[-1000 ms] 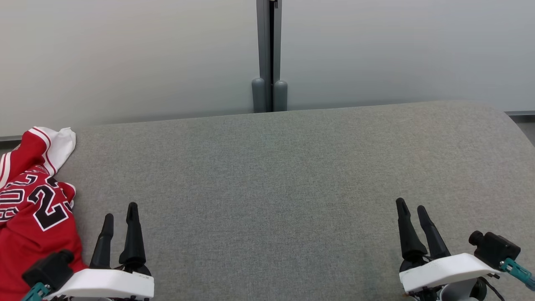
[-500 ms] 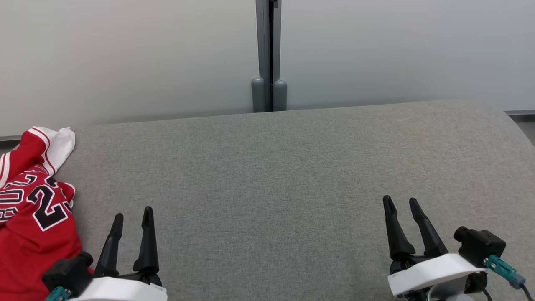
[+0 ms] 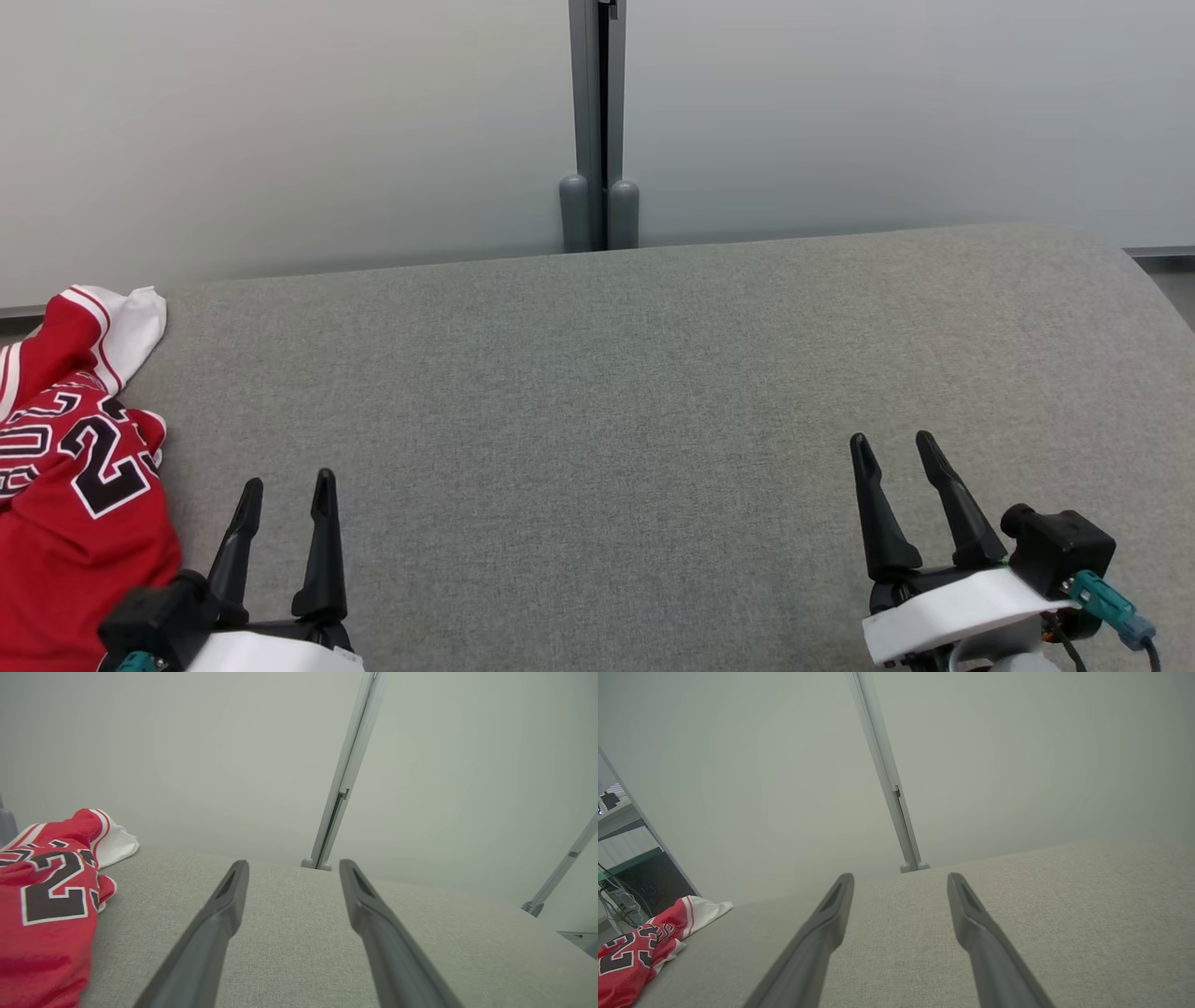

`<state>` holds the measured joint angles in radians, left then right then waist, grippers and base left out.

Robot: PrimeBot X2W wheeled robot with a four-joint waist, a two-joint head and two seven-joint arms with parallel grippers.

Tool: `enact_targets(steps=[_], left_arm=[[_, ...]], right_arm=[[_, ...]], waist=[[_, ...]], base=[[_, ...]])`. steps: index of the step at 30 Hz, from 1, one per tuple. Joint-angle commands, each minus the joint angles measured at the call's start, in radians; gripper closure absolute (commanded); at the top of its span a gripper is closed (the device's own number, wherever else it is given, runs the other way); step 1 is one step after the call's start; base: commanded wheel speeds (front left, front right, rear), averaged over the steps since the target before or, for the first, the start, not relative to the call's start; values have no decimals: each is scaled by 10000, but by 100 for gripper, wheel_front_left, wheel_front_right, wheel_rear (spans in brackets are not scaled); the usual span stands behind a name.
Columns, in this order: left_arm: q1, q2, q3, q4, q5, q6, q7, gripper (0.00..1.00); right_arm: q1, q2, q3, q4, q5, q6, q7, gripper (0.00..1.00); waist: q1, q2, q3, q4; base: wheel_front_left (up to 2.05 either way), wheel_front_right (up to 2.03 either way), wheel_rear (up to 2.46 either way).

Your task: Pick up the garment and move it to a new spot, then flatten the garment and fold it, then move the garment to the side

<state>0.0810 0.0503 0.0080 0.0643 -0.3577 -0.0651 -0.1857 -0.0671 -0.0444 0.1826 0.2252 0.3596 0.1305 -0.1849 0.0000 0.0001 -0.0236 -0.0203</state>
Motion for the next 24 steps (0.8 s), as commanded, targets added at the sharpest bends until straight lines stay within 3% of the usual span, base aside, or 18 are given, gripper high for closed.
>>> enact_targets(steps=[1,24], left_arm=[[65,53,56,-50,217,-35,-86,0],[312,5,504,209,1428,-171,-550,0]], right_arm=[[-146,-55,-9,-7,-239,3,-100,0],[-92,-69,162,389,-1844,2,-577,0]], waist=[[0,-1,-11,-6],[0,-1,-118,-165]], base=[[0,0,0],[0,0,0]])
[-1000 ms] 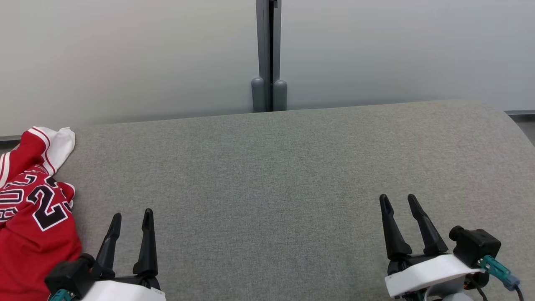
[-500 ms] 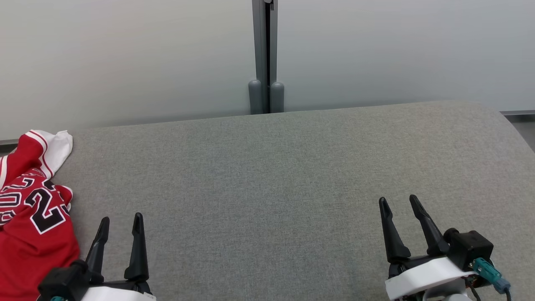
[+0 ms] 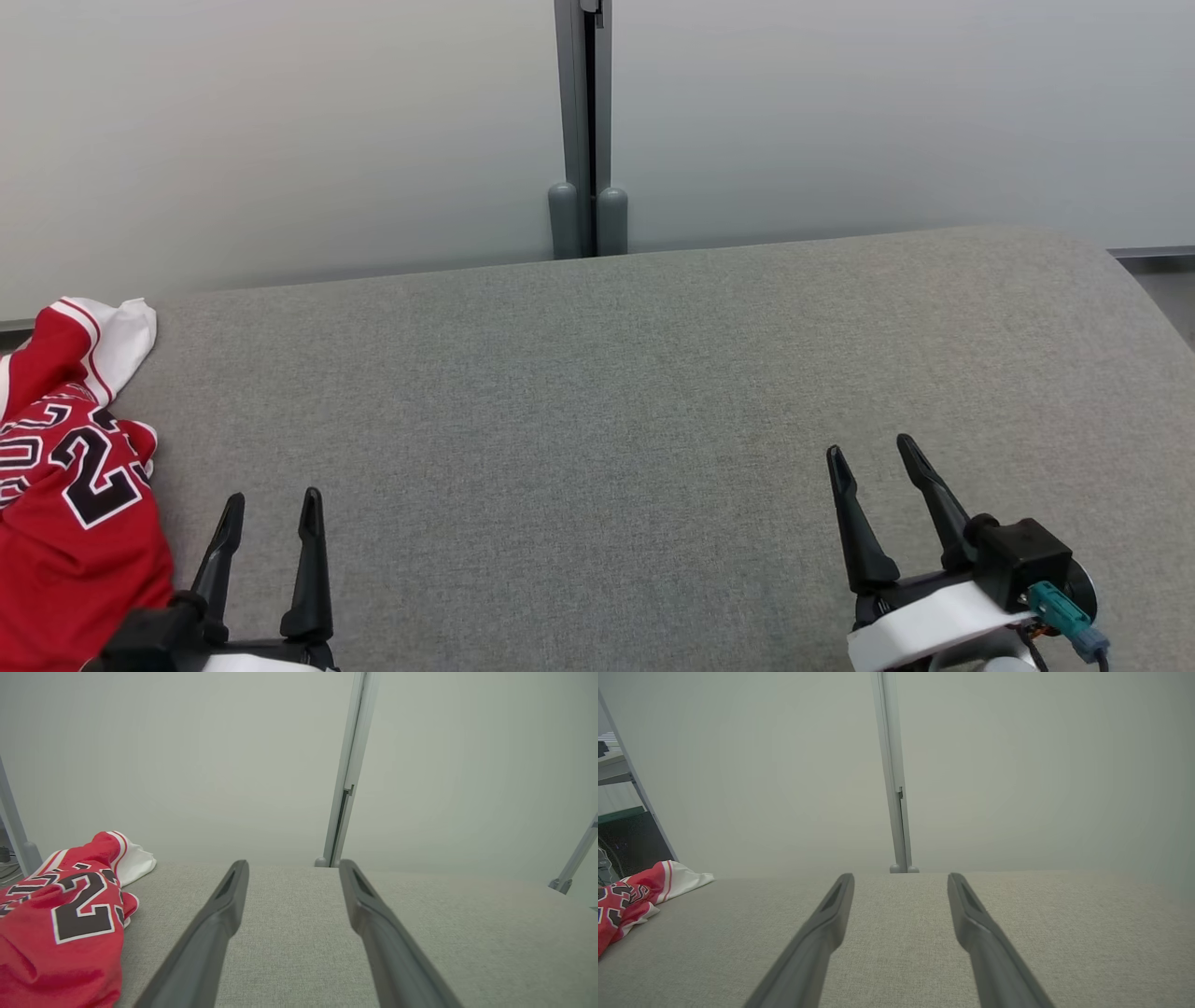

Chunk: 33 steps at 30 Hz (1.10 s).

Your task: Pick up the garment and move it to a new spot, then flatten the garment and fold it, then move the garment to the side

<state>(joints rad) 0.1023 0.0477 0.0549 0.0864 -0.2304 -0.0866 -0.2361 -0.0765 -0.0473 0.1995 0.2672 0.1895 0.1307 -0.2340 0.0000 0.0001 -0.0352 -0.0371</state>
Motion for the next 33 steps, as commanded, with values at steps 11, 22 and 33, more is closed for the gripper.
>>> enact_targets(steps=[11,22,33], left_arm=[[143,44,136,283,840,265,-238,0],[170,47,27,537,953,361,-293,0],[194,47,-28,621,975,336,-293,0]], right_arm=[[78,-47,112,158,-1034,0,-276,0],[121,-48,201,266,-1196,0,-333,0],[177,-47,191,311,-1232,0,-332,0]], waist=[[0,-1,-47,-7],[0,-1,-105,-14],[0,-1,-166,36]], base=[[0,0,0],[0,0,0],[0,0,0]])
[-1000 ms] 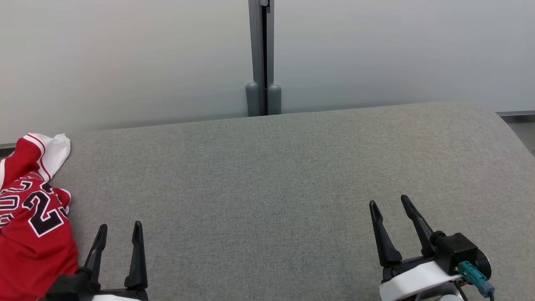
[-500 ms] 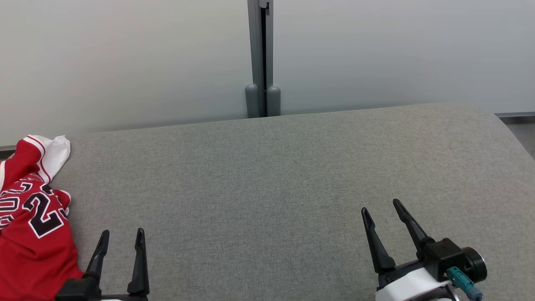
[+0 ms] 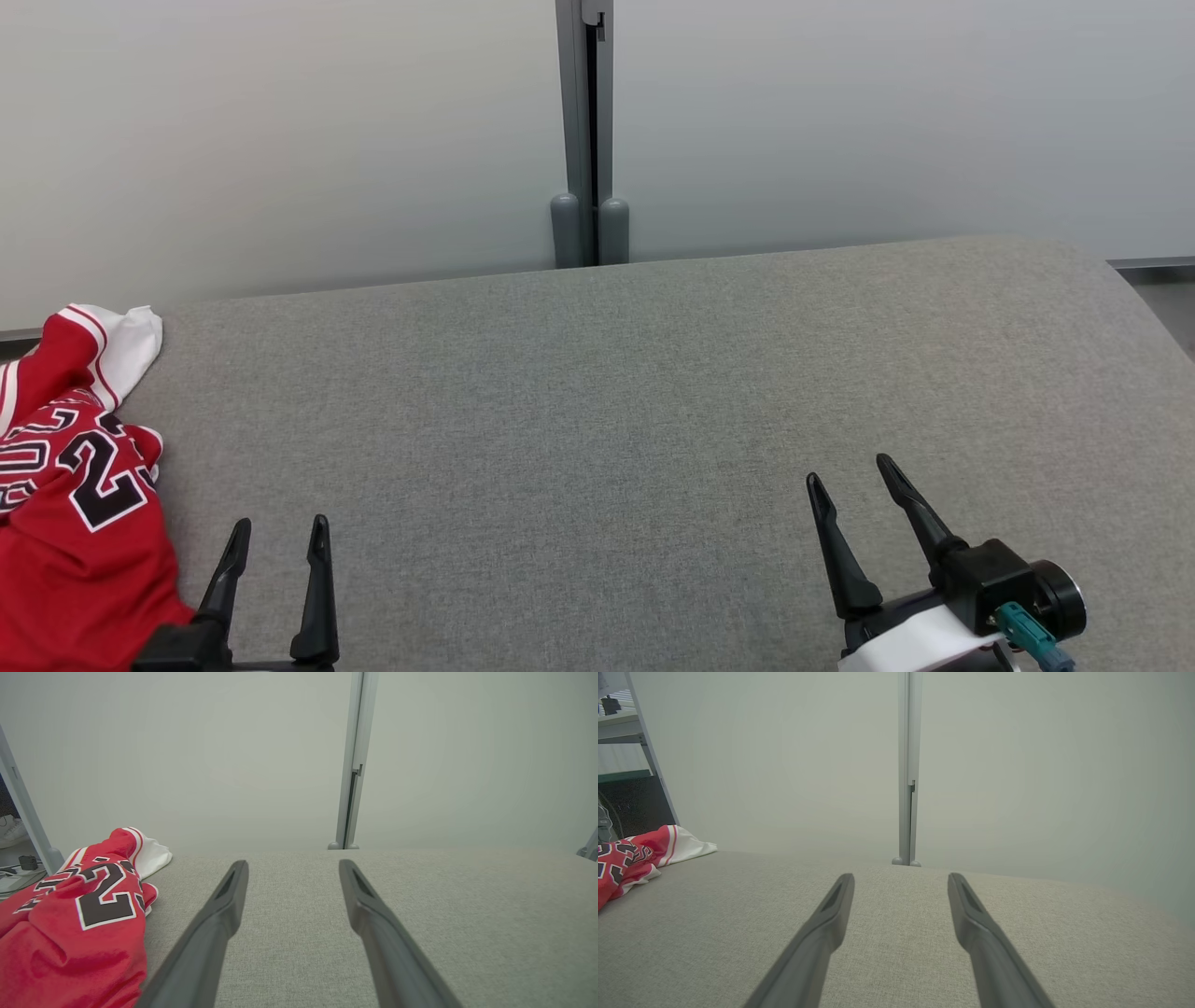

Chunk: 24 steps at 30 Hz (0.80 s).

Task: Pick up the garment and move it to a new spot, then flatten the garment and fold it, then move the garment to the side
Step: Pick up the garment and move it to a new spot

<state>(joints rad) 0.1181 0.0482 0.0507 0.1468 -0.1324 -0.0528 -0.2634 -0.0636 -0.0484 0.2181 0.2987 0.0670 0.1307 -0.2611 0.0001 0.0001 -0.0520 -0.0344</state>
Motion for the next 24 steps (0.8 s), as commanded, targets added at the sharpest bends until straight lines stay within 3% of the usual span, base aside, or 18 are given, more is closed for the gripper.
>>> enact_targets(steps=[1,11,24], left_arm=[[35,41,8,22,8,22,-20,0],[11,41,-126,-55,11,264,-20,0],[355,36,-60,-199,281,551,-19,0]], right_arm=[[46,-35,15,-4,-9,0,-63,0],[286,-31,-51,17,11,0,-61,0],[641,-29,118,4,299,-1,-60,0]], waist=[[-1,-1,7,20],[-1,-1,-9,649],[-1,-1,-179,2851]], base=[[0,0,0],[0,0,0],[0,0,0]])
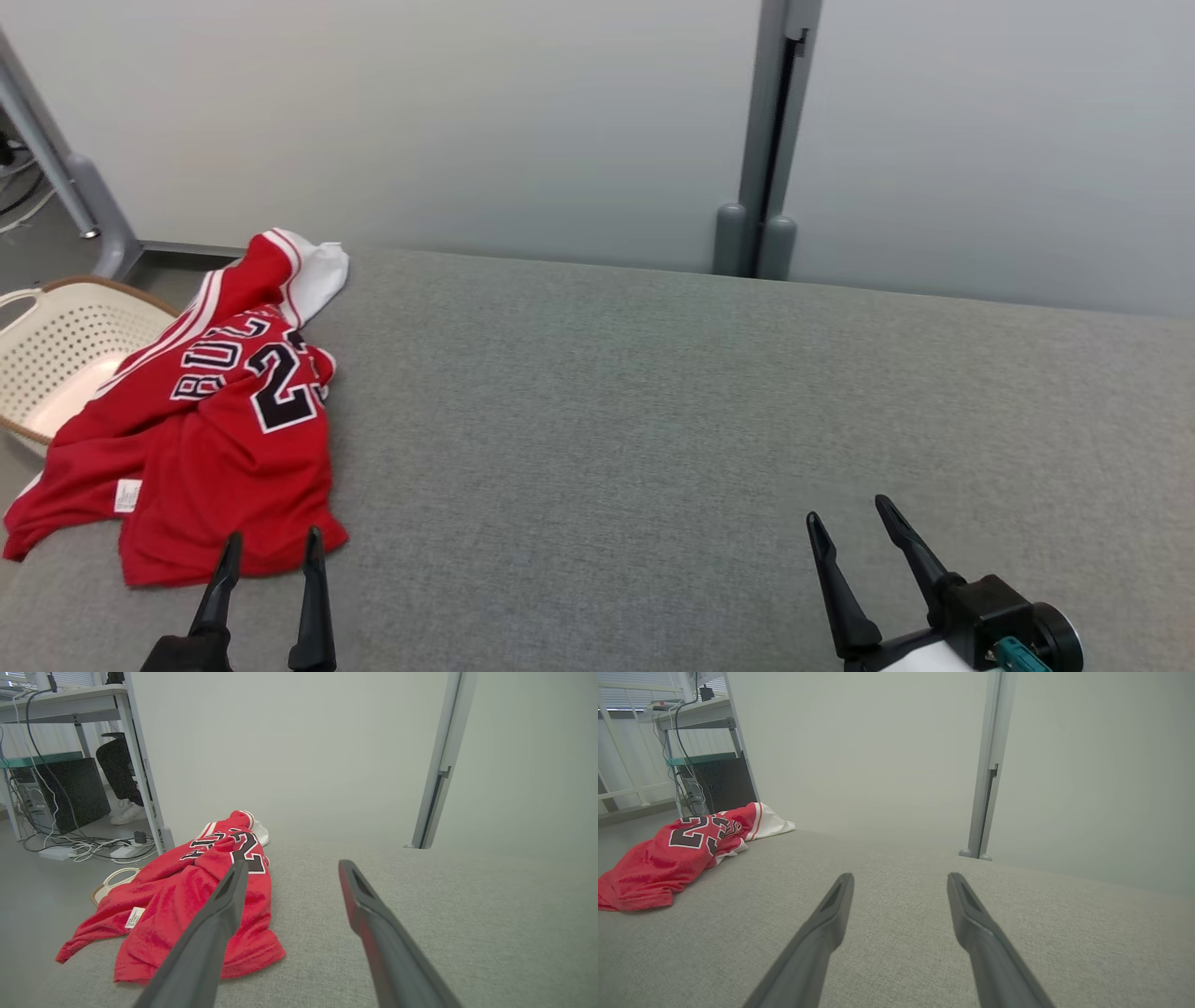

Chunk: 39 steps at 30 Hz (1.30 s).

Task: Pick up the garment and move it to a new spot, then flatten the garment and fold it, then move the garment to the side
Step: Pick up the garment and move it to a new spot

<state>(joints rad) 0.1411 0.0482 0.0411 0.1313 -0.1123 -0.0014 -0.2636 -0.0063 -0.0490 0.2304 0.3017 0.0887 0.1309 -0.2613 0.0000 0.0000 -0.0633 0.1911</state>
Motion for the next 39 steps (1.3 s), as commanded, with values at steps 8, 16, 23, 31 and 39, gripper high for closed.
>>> enact_targets(steps=[8,16,23,31,39], left_arm=[[311,39,211,-157,211,11,-14,0],[342,32,443,-359,218,59,-12,0],[428,38,613,-498,26,199,-12,0],[-1398,453,805,700,-94,-680,-12,0],[-5613,1819,460,3005,-816,-1177,2315,0]], right_arm=[[164,-25,159,-4,247,-3,-58,0],[-30,-30,297,83,323,-3,-56,0],[-279,-28,548,162,336,-3,-49,0],[-429,-24,202,194,-226,-3,-49,0],[-1152,-33,-73,194,-850,-3,-47,0]], waist=[[0,0,-143,1826],[0,0,-5,2685],[0,0,117,2802],[0,0,728,2557],[0,0,2304,1772]], base=[[0,0,0],[0,0,0],[0,0,0],[0,0,0],[0,0,0]])
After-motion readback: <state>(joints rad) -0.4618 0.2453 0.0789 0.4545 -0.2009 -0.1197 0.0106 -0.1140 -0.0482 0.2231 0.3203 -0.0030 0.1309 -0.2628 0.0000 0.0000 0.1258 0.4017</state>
